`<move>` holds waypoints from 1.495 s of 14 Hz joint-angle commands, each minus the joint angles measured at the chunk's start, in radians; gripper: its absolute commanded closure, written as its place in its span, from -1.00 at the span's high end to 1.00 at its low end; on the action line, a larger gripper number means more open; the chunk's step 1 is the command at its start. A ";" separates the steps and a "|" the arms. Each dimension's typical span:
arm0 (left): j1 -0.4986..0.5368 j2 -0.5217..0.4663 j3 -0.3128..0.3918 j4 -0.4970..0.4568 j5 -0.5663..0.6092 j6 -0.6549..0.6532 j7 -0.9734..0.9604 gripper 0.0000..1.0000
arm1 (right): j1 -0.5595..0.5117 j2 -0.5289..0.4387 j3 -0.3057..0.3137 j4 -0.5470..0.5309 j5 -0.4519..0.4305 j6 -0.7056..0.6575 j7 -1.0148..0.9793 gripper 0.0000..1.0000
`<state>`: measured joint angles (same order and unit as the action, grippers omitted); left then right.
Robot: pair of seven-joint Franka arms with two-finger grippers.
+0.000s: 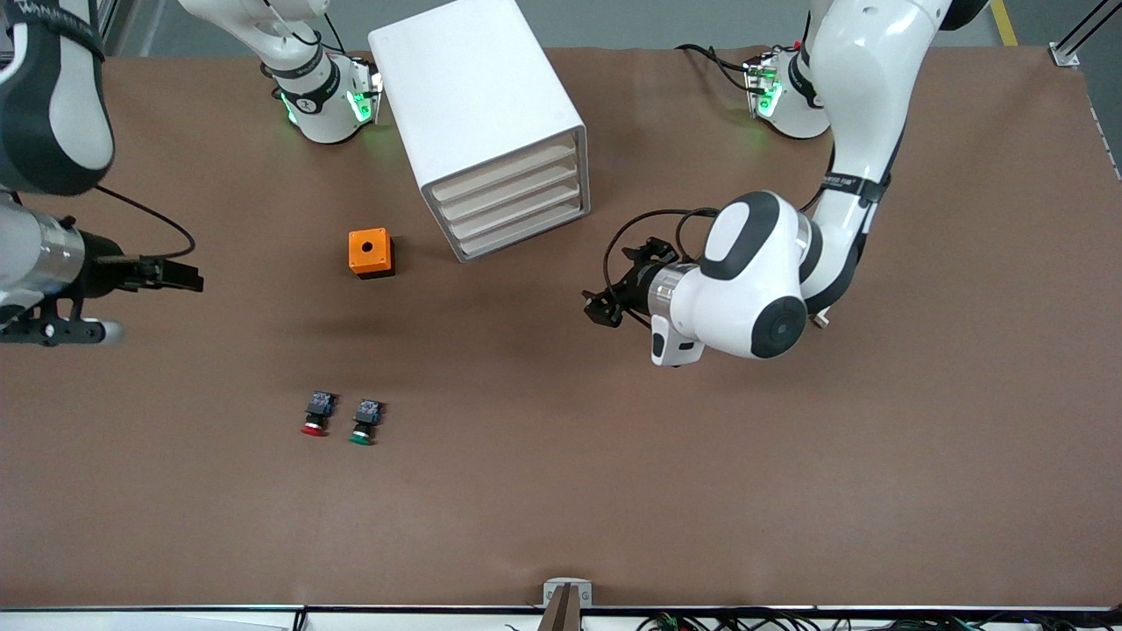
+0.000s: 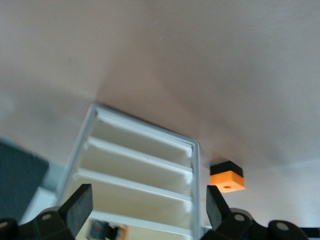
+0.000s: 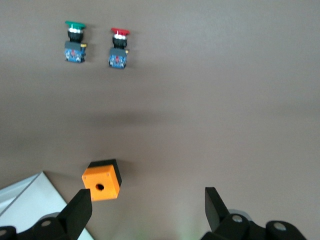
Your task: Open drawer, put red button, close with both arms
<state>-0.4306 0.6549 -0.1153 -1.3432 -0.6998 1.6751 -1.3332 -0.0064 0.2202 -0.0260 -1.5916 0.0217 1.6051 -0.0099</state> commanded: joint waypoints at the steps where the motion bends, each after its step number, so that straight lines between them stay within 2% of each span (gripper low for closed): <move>1: -0.033 0.075 0.005 0.045 -0.088 0.006 -0.243 0.99 | 0.028 0.027 0.005 -0.008 0.000 0.095 0.109 0.99; 4: -0.060 0.142 0.006 0.041 -0.219 0.006 -0.478 0.99 | 0.075 0.103 0.006 -0.027 0.003 0.211 0.232 0.99; 6: -0.069 0.172 0.003 0.039 -0.233 -0.008 -0.604 0.99 | 0.091 0.168 0.006 -0.028 0.007 0.297 0.266 0.99; 10: -0.097 0.190 -0.003 0.024 -0.251 -0.113 -0.664 0.98 | 0.083 0.304 0.006 -0.030 0.012 0.467 0.301 0.99; 14: -0.103 0.241 -0.006 0.007 -0.303 -0.199 -0.793 0.94 | 0.100 0.381 0.006 -0.030 0.017 0.568 0.353 0.99; 15: -0.106 0.244 -0.006 0.007 -0.317 -0.202 -0.804 0.87 | 0.112 0.389 0.006 -0.028 0.017 0.578 0.372 0.99; 17: -0.106 0.247 -0.007 0.007 -0.334 -0.209 -0.813 0.52 | 0.126 0.415 0.006 -0.030 0.017 0.627 0.384 0.99; 21: -0.125 0.275 -0.007 0.006 -0.362 -0.253 -0.850 0.15 | 0.126 0.442 0.005 -0.063 0.015 0.720 0.383 0.99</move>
<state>-0.5394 0.9156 -0.1248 -1.3451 -1.0364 1.4511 -2.1516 0.1221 0.6514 -0.0210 -1.6387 0.0268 2.2805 0.3622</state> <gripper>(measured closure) 0.348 0.004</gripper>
